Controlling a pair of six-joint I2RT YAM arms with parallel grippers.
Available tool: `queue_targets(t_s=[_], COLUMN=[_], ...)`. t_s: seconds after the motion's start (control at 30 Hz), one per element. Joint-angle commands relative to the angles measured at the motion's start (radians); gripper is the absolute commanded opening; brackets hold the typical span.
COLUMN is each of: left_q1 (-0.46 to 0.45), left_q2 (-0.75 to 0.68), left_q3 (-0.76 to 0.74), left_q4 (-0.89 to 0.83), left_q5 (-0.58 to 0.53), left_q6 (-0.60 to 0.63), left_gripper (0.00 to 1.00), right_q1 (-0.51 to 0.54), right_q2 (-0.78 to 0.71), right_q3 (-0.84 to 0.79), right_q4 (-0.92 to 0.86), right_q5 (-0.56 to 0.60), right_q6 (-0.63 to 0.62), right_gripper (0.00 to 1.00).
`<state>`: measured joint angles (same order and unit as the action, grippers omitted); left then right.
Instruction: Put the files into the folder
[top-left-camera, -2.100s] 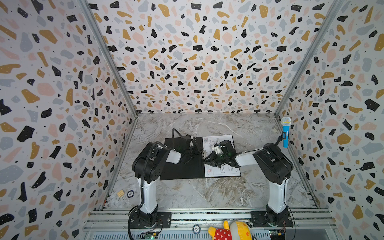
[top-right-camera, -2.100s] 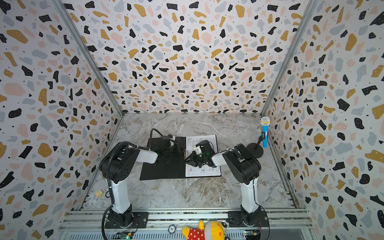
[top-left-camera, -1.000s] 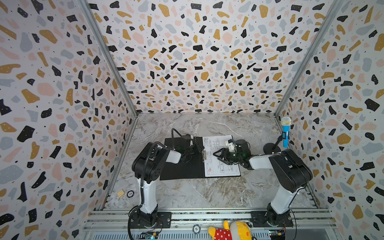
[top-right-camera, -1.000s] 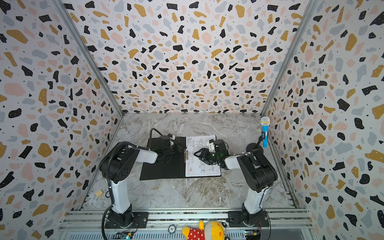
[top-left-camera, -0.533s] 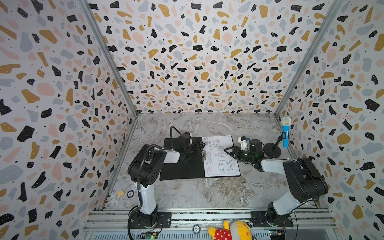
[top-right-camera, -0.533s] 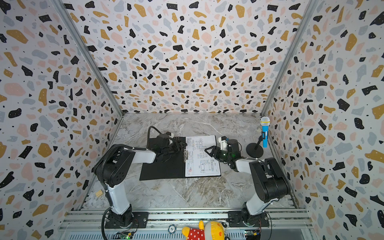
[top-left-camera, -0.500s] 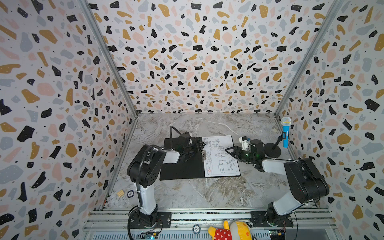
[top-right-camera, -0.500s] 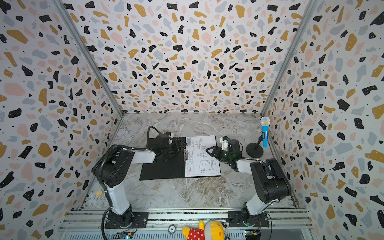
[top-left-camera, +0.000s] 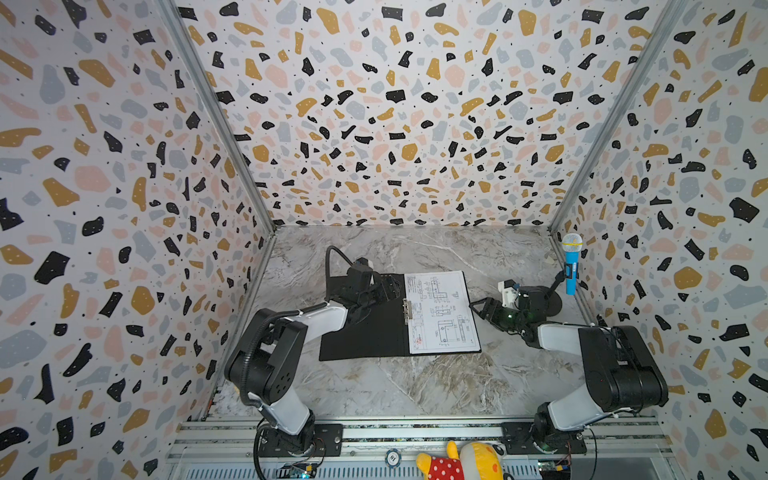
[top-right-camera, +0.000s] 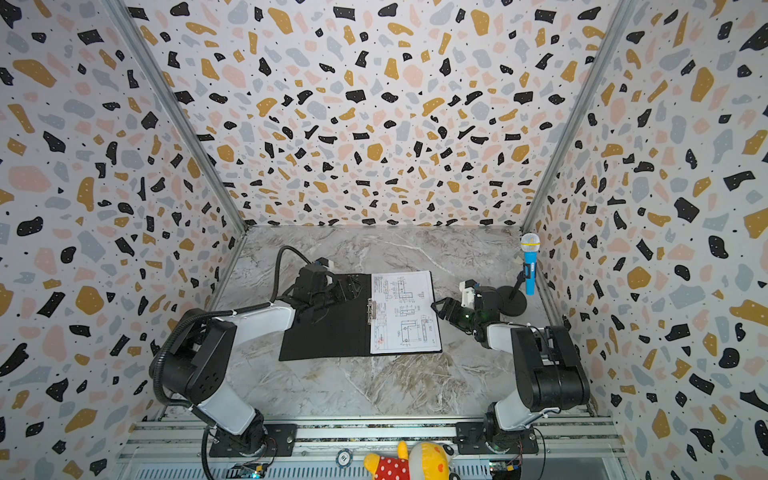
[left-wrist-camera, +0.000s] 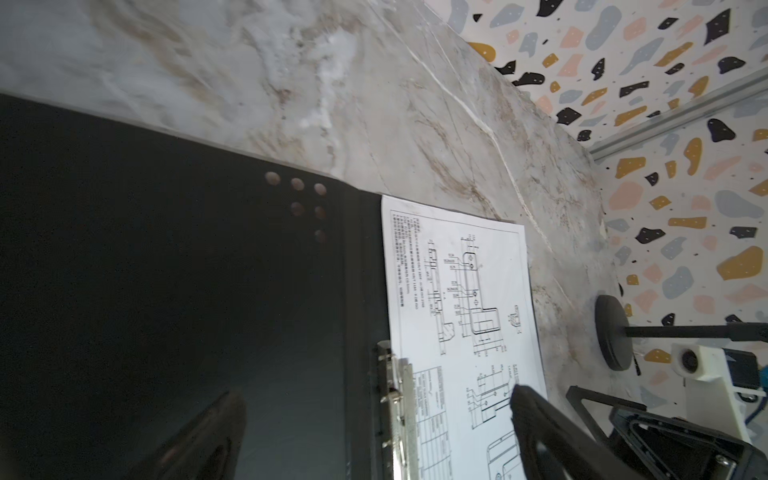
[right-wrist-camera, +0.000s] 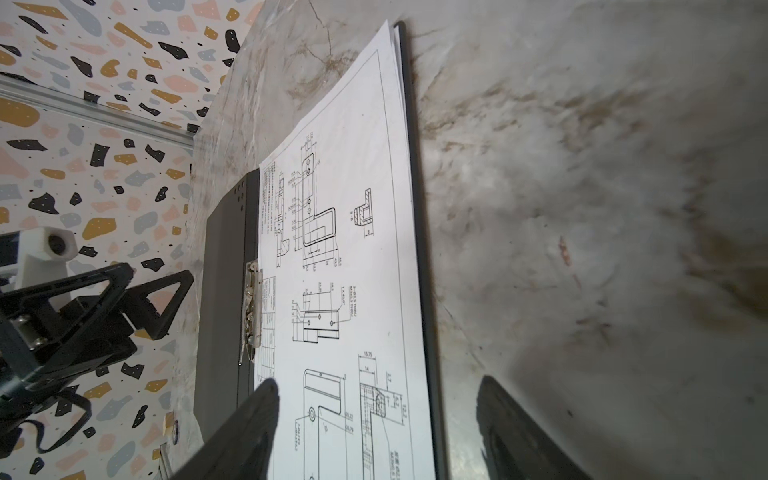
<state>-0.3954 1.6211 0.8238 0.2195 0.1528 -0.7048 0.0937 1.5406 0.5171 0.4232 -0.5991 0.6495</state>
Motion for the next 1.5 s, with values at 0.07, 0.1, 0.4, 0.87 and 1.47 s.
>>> queue_targets(t_s=[0.07,0.1,0.4,0.87,1.47], left_q1=[0.083,0.101,0.216,0.285,0.285], left_q2=[-0.125,-0.148,-0.331,-0.324,-0.235], left_q3=[-0.101,-0.121,-0.275,-0.342,-0.368], left_q4=[-0.084,-0.095,-0.168,-0.192,-0.109], left_q5=[-0.122,-0.140,-0.248,-0.214,-0.026], left_q6=[0.044,0.041,0.047,0.108,0.136], left_gripper=[1.00,1.00,1.00,1.00,1.00], right_q1=[-0.005,-0.007,-0.007,-0.007,0.018], right_q2=[-0.001,0.002,0.025,0.044,0.079], right_q3=[-0.013,-0.018,-0.037,-0.051,-0.051], right_q4=[0.008,0.016,0.058,0.059,0.075], right_q5=[-0.019,-0.022,-0.056,-0.073,-0.080], right_q6=[-0.029,-0.025,-0.004,0.001,0.022], right_gripper=[0.76,0.76,0.76,0.74,0.73])
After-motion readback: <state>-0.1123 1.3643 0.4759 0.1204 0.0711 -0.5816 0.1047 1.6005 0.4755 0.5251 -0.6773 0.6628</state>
